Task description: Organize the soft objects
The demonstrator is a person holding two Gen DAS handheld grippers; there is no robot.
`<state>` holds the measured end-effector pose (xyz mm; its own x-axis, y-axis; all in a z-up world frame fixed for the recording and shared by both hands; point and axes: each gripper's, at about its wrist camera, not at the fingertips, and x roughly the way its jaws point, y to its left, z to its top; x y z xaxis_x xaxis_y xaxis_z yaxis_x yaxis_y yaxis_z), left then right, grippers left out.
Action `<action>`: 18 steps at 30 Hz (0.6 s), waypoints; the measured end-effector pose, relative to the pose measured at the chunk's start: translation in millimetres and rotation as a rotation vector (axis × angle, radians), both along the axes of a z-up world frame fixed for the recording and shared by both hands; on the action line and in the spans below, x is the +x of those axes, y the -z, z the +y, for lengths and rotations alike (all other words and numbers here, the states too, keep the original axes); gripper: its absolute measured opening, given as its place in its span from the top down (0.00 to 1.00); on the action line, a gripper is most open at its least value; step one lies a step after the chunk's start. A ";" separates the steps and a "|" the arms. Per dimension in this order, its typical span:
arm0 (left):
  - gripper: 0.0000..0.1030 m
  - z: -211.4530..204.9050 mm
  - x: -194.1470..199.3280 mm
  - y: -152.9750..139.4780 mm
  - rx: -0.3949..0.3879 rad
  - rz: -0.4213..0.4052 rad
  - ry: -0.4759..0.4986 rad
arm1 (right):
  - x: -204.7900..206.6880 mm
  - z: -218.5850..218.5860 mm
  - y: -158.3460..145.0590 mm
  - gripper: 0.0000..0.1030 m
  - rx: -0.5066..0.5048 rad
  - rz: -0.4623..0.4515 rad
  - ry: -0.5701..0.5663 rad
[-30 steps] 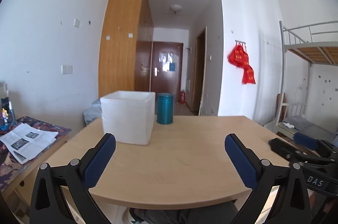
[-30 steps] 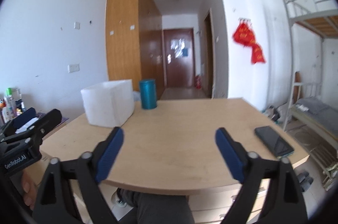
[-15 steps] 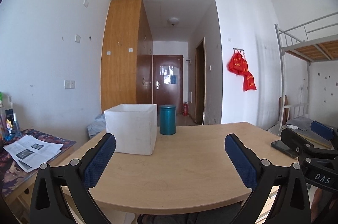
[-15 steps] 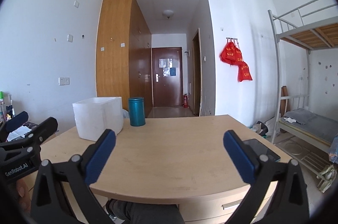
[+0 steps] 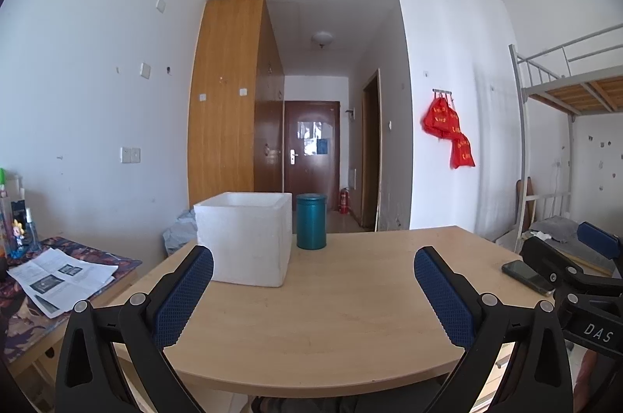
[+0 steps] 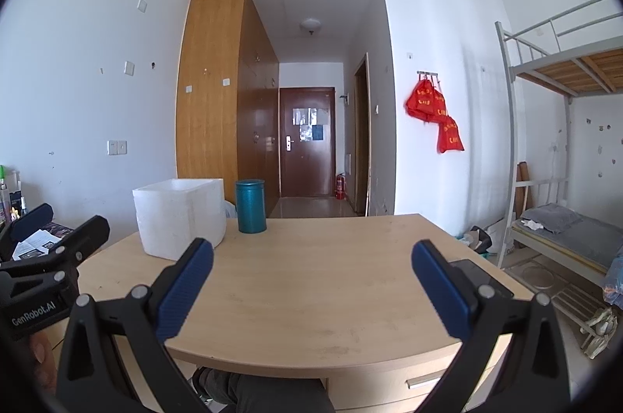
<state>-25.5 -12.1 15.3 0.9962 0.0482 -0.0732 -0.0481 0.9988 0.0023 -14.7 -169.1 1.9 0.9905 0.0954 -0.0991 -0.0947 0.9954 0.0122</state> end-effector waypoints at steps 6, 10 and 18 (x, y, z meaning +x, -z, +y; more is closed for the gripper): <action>0.00 -1.0 0.6 0.0 0.002 0.010 0.003 | 1.4 -1.9 0.2 0.00 0.003 0.005 0.003; 0.00 -0.4 0.7 -0.3 0.007 0.012 0.005 | 1.5 -3.2 0.3 0.00 0.007 0.007 0.006; 0.00 -0.1 0.3 -2.0 0.000 0.007 0.006 | -1.2 -0.5 0.5 0.00 0.000 0.002 0.009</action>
<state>-25.2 -12.2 17.4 0.9959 0.0423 -0.0804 -0.0422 0.9991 0.0022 -15.9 -169.6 1.3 0.9911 0.0866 -0.1007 -0.0858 0.9962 0.0124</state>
